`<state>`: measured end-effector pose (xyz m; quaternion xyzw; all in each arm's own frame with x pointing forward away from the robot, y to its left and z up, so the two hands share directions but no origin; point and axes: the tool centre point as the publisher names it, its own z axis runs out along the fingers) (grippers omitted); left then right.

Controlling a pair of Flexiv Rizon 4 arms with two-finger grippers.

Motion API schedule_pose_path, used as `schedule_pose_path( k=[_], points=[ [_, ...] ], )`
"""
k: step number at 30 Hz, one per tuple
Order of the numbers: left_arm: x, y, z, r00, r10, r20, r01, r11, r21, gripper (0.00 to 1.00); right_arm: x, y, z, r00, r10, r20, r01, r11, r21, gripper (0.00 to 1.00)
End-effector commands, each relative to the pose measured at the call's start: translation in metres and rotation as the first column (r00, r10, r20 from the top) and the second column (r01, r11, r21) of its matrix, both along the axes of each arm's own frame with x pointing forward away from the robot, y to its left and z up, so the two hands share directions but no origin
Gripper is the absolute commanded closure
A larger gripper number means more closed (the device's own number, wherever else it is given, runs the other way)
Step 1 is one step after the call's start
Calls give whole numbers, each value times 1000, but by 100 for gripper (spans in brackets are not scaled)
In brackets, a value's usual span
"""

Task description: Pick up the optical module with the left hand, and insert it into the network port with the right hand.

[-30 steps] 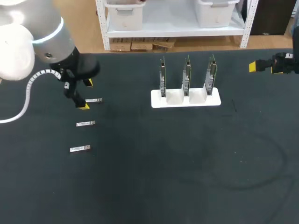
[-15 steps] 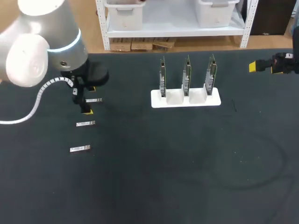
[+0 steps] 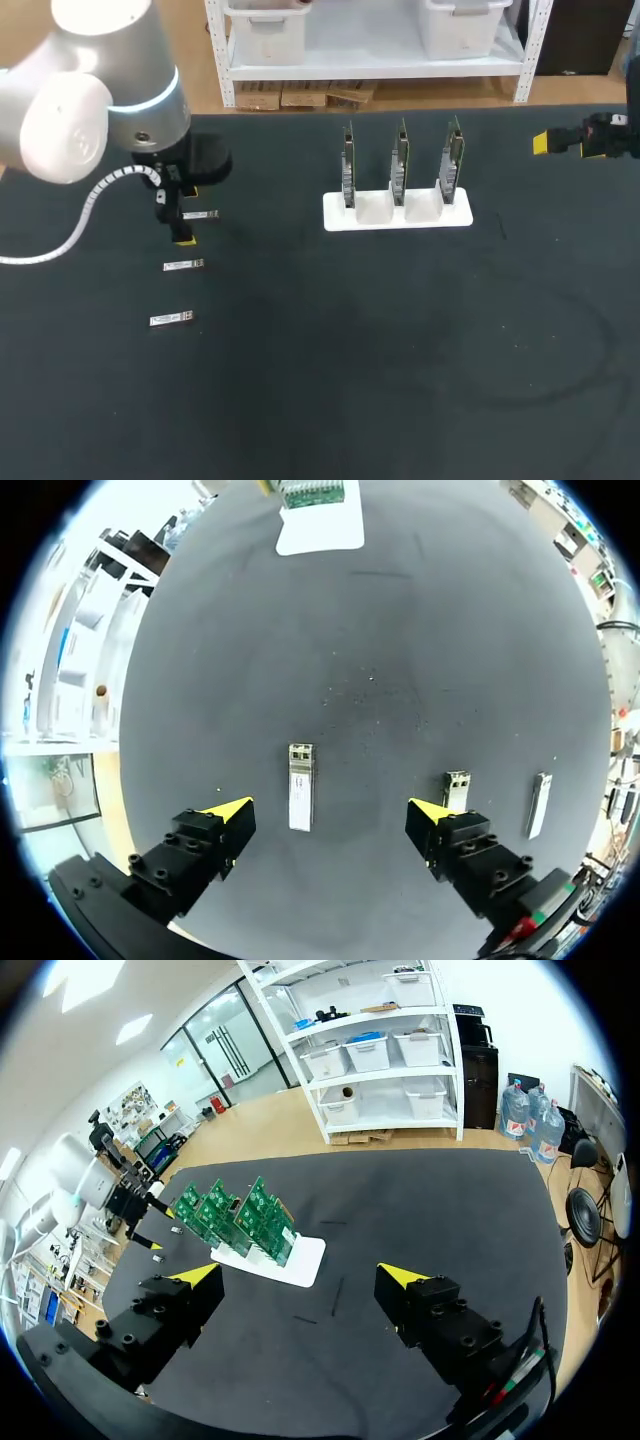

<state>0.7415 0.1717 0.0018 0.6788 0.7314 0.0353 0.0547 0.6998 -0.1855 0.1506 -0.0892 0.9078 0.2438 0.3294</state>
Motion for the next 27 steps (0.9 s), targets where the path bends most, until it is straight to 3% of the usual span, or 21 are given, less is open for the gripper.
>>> schedule_pose_path(
  k=[1,27],
  points=[
    [5,-1,-4,1000,7,-18,-7,1000,11,0,-1,1,0,1000,-3,0,3,1000,-3,0],
    [7,-5,-10,999,14,-34,-13,1000,8,0,-1,1,0,1000,-3,0,3,1000,-3,0]
  ],
)
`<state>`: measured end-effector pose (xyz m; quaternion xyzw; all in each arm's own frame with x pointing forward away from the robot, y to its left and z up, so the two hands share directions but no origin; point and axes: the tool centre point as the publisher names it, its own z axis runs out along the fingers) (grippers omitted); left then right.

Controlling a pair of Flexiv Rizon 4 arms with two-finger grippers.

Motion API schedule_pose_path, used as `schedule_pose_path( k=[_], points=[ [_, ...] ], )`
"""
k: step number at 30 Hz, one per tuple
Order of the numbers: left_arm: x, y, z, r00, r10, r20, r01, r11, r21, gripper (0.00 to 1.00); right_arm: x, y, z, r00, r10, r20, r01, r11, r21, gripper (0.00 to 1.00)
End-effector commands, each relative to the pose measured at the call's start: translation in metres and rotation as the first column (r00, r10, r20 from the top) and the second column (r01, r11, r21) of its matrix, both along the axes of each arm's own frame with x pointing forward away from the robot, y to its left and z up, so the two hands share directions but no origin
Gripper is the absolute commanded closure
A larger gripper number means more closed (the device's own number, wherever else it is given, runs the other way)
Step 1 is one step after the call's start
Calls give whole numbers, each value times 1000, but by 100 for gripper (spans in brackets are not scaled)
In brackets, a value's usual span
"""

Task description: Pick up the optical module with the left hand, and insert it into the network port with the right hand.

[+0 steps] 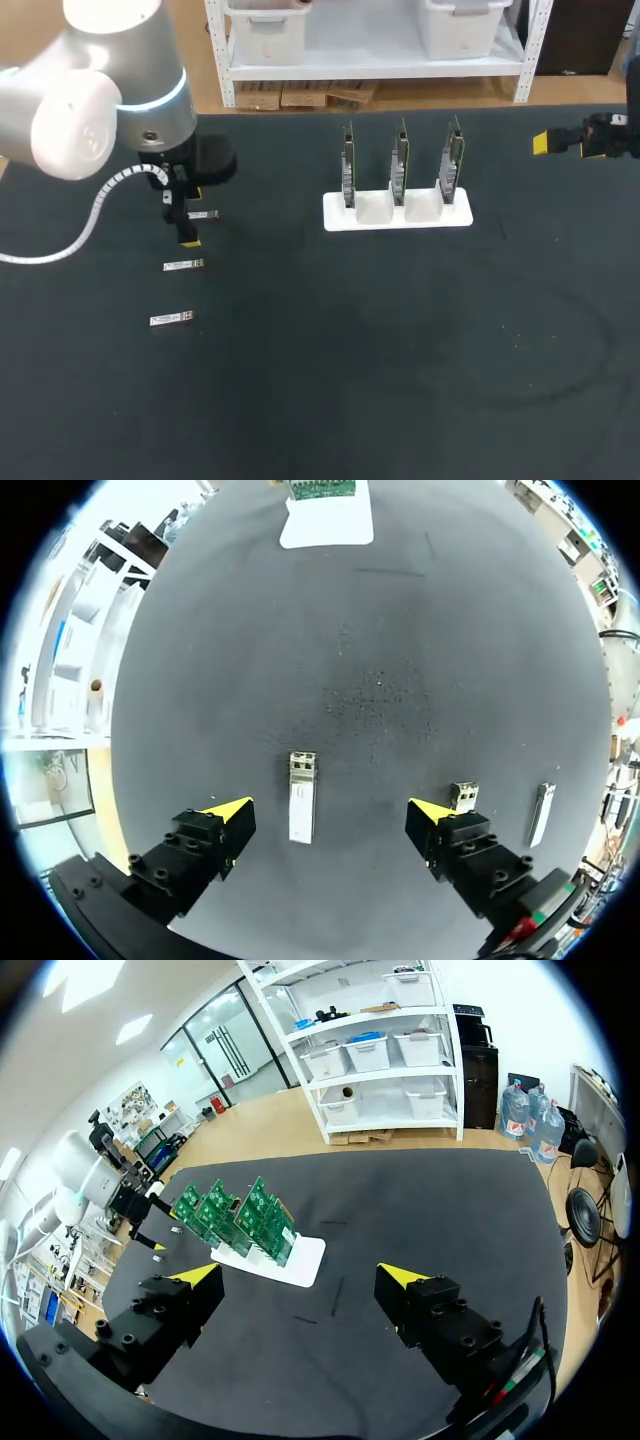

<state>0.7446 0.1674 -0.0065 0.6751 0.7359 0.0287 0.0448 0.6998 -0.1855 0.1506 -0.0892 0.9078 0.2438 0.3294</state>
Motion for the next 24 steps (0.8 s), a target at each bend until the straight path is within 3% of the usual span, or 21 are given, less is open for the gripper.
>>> schedule_pose_path(
  k=[1,24],
  points=[
    [4,-1,-2,1000,3,-12,-3,1000,4,0,-1,1,0,1000,-3,0,3,1000,-3,0],
    [7,2,-9,999,23,-39,-23,1000,0,0,-1,1,0,1000,-3,0,3,1000,-3,0]
  ],
)
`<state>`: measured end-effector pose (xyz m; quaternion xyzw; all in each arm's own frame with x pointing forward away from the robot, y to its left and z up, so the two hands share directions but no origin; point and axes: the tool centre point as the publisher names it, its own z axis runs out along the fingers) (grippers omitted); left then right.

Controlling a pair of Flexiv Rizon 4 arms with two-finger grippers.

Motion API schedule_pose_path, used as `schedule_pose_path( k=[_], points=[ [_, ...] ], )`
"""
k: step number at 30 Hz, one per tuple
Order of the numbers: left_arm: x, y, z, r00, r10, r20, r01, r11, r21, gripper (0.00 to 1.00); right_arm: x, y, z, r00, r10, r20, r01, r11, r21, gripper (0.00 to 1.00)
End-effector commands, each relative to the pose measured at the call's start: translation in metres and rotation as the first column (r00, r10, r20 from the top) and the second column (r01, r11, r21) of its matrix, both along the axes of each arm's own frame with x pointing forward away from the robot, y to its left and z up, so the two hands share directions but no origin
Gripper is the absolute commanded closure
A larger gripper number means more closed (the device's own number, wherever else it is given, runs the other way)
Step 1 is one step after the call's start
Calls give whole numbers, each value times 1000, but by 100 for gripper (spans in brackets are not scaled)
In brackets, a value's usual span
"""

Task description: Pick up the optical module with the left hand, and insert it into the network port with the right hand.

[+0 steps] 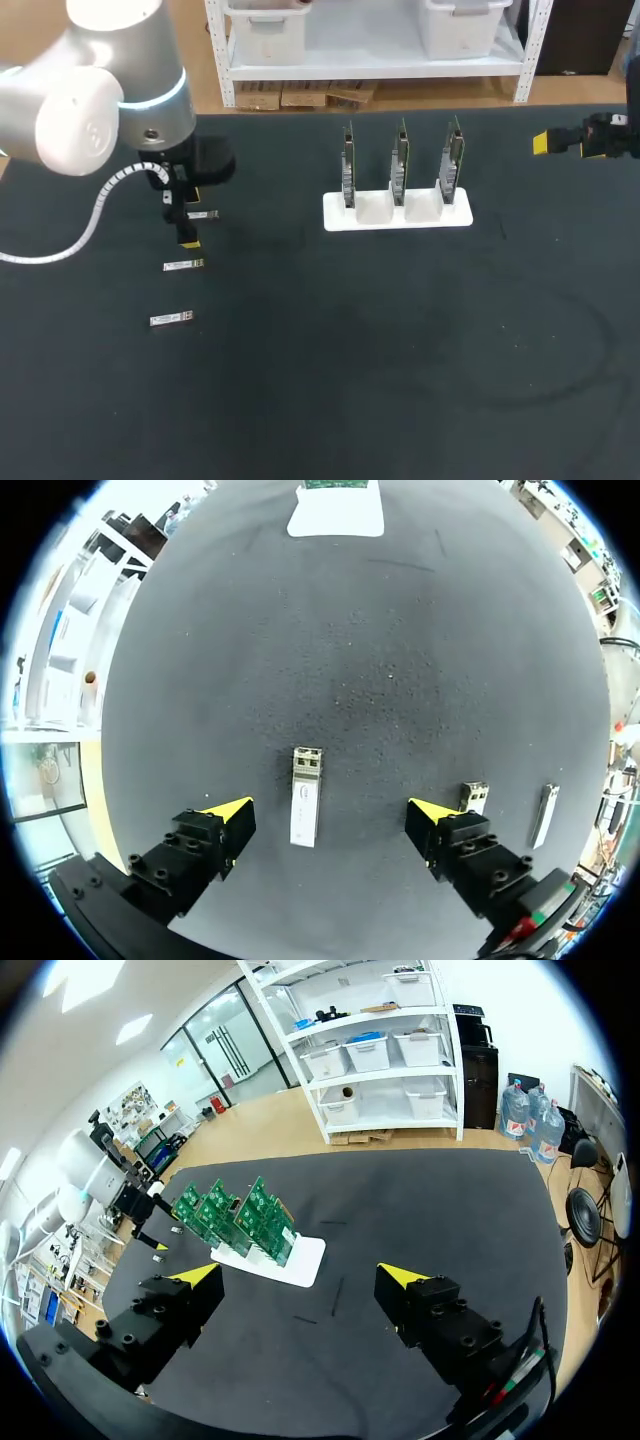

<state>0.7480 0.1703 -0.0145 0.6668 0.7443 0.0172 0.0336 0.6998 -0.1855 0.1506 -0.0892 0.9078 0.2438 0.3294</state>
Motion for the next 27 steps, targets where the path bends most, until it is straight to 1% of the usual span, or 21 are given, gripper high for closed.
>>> schedule_pose_path(
  k=[1,21,22,23,24,25,27],
  points=[
    [4,-1,-1,1000,1,-8,0,1000,3,0,-1,1,0,1000,-3,0,3,1000,-3,0],
    [4,1,-5,1000,-1,-26,1,1000,6,0,-1,1,0,1000,-3,0,3,1000,-3,0],
    [4,0,-5,1000,-7,-29,7,1000,5,3,-1,1,0,1000,-3,0,3,1000,-3,0],
    [4,0,-6,999,-10,-31,10,1000,5,19,-1,1,0,1000,-3,0,3,1000,-3,0],
    [3,-1,-6,999,-14,-34,14,1000,7,57,-1,1,0,1000,-3,0,3,1000,-3,0],
    [3,-1,-6,999,-15,-35,15,1000,7,65,-1,1,0,1000,-3,0,3,1000,-3,0],
    [3,-1,-7,999,-15,-41,15,1000,6,77,-1,1,0,1000,-3,0,3,1000,-3,0]
  ],
)
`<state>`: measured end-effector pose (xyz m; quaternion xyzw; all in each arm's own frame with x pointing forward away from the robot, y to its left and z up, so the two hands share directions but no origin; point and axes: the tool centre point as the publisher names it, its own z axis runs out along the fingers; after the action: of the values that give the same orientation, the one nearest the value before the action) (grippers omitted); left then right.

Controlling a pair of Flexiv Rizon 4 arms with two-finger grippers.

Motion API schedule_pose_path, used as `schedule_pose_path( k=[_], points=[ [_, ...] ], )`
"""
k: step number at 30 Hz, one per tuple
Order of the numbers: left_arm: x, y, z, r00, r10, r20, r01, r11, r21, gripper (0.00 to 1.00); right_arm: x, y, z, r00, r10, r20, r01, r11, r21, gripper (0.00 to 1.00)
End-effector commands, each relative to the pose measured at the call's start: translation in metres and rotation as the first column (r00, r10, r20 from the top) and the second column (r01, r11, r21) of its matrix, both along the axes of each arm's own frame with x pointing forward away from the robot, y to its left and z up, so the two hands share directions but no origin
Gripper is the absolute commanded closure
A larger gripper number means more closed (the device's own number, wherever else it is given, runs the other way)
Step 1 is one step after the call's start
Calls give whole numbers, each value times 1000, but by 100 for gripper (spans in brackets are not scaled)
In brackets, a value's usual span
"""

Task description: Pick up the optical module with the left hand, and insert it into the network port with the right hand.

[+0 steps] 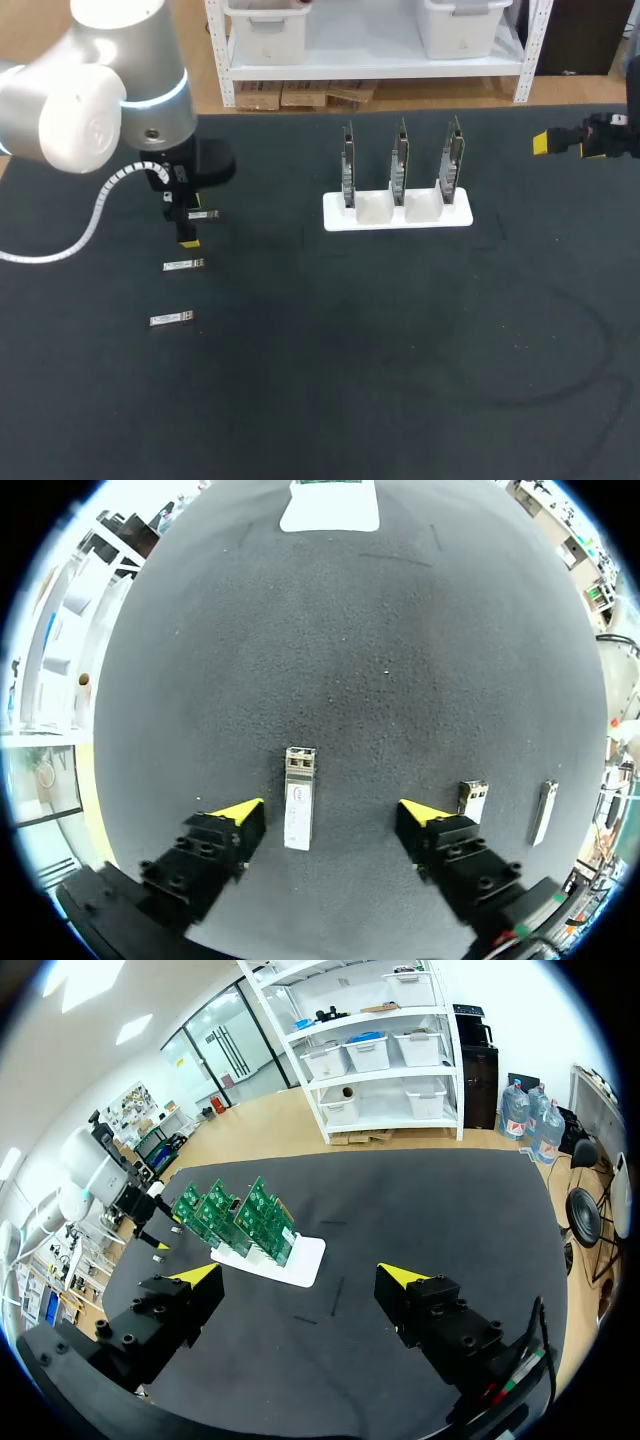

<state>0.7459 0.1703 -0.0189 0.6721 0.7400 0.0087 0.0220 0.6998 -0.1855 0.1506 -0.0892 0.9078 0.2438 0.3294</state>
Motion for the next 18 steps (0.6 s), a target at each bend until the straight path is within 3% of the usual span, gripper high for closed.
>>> schedule_pose_path(
  k=[1,3,13,18],
  points=[
    [5,-1,-3,1000,-1,-13,1,1000,3,80,-1,1,0,1000,-3,0,3,1000,-3,0],
    [5,-1,-3,1000,3,-17,-3,1000,4,100,-1,1,0,1000,-3,0,3,1000,-3,0],
    [2,-2,-2,1000,-2,-19,2,1000,-3,100,-1,1,0,1000,-3,0,3,1000,-3,0],
    [0,-4,3,1000,2,-5,-2,999,-40,100,-1,1,0,1000,-3,0,3,1000,-3,0]
  ],
)
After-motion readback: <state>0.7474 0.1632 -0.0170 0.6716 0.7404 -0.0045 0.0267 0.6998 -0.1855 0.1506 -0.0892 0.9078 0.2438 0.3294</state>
